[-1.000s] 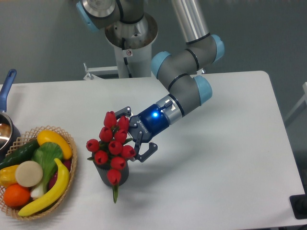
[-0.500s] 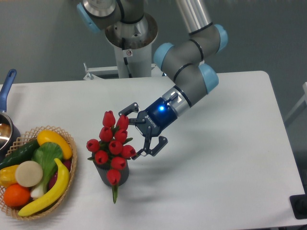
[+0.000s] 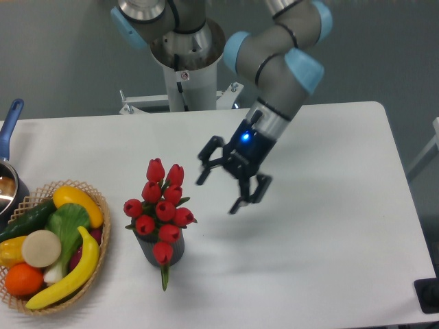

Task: Insert the flowers into the vase
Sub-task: 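Open the gripper and lift it away from the tulips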

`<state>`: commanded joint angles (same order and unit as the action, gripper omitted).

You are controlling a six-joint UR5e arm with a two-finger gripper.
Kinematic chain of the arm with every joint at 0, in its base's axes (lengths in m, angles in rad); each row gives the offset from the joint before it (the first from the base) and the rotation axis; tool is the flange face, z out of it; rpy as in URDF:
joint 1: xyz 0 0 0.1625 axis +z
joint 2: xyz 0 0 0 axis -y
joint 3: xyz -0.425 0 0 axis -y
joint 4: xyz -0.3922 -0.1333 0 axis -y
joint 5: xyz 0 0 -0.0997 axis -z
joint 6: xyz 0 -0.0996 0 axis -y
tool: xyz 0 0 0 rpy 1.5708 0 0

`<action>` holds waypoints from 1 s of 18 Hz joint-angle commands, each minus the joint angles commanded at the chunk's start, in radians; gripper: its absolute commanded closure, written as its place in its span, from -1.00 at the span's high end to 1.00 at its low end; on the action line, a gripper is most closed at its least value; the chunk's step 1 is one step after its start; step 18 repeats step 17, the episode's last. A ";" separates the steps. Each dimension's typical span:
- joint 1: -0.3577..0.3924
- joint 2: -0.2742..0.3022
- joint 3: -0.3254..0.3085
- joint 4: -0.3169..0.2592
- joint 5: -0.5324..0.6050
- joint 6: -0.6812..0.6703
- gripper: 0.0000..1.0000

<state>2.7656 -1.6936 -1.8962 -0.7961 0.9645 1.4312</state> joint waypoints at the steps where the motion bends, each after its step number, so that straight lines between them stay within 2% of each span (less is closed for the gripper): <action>1: 0.025 0.012 0.011 0.000 0.038 0.002 1.00; 4: 0.075 0.037 0.057 -0.005 0.202 0.012 1.00; 7: 0.103 0.051 0.072 -0.027 0.339 0.099 1.00; 10: 0.140 0.078 0.075 -0.118 0.446 0.201 1.00; 12: 0.178 0.103 0.081 -0.199 0.555 0.303 1.00; 16: 0.288 0.201 0.097 -0.372 0.576 0.386 1.00; 17: 0.310 0.216 0.098 -0.400 0.576 0.402 1.00; 18: 0.310 0.216 0.098 -0.400 0.576 0.402 1.00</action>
